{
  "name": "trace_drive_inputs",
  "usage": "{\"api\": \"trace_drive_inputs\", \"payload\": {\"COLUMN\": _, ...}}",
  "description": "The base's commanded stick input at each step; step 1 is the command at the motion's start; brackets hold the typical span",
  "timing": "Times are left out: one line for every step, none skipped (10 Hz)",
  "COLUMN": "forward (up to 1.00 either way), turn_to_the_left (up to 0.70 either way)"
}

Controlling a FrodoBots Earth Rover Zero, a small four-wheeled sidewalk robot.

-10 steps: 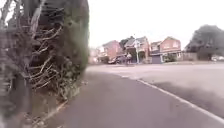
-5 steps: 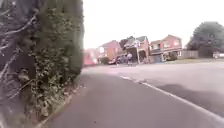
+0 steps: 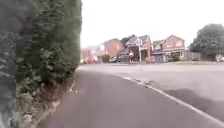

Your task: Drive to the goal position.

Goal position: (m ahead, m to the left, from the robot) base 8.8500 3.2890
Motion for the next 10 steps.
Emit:
{"api": "trace_drive_inputs", "payload": {"forward": 1.00, "turn_to_the_left": 0.00}}
{"api": "trace_drive_inputs", "payload": {"forward": 1.00, "turn_to_the_left": 0.00}}
{"api": "trace_drive_inputs", "payload": {"forward": 1.00, "turn_to_the_left": 0.00}}
{"api": "trace_drive_inputs", "payload": {"forward": 1.00, "turn_to_the_left": 0.00}}
{"api": "trace_drive_inputs", "payload": {"forward": 1.00, "turn_to_the_left": 0.00}}
{"api": "trace_drive_inputs", "payload": {"forward": 1.00, "turn_to_the_left": 0.00}}
{"api": "trace_drive_inputs", "payload": {"forward": 1.00, "turn_to_the_left": 0.18}}
{"api": "trace_drive_inputs", "payload": {"forward": 1.00, "turn_to_the_left": 0.40}}
{"api": "trace_drive_inputs", "payload": {"forward": 1.00, "turn_to_the_left": 0.40}}
{"api": "trace_drive_inputs", "payload": {"forward": 1.00, "turn_to_the_left": 0.40}}
